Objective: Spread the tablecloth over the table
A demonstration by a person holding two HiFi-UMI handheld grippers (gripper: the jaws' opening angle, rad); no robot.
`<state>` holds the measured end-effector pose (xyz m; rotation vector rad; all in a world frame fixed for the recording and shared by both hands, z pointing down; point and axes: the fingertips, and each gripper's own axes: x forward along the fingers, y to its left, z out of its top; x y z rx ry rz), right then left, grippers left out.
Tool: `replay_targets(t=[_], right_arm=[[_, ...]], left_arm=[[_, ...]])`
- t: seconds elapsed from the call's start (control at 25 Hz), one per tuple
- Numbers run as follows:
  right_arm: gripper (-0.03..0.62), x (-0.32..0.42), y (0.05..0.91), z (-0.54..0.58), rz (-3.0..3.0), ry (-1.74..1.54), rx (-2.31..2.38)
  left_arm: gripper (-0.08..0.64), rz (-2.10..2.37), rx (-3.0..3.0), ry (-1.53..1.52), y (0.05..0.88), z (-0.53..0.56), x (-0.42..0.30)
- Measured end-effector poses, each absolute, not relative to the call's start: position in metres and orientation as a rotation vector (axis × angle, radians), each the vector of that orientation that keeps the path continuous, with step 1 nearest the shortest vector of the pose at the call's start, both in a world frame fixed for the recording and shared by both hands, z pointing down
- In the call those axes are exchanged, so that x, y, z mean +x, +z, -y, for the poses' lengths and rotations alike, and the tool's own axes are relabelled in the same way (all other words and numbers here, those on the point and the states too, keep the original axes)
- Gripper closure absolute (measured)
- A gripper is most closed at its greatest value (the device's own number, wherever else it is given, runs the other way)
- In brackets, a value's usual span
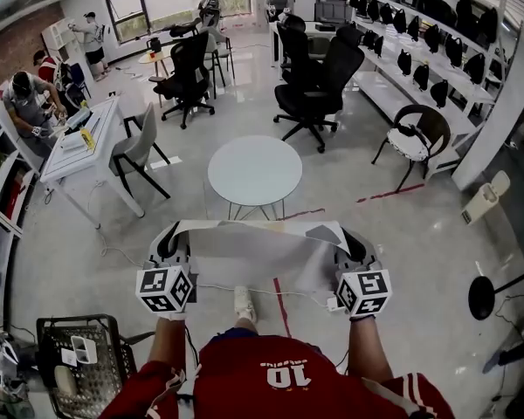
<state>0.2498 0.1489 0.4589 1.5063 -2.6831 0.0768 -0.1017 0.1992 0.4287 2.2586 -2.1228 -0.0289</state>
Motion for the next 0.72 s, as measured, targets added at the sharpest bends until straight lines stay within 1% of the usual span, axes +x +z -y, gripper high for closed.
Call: replay_targets(t=[0.28, 0.72], right_arm=[[0.577, 0.248, 0.466, -0.137, 2.664, 0.105, 1.495], [0.577, 0.24, 0.463, -0.093, 2.646, 0.105, 1.503]], left_arm=[[0.551, 2.087, 2.256, 0.002, 0.438, -0.184, -0.103], [0.549, 2.057, 2.306, 0.007, 0.429, -0.14, -0.111]])
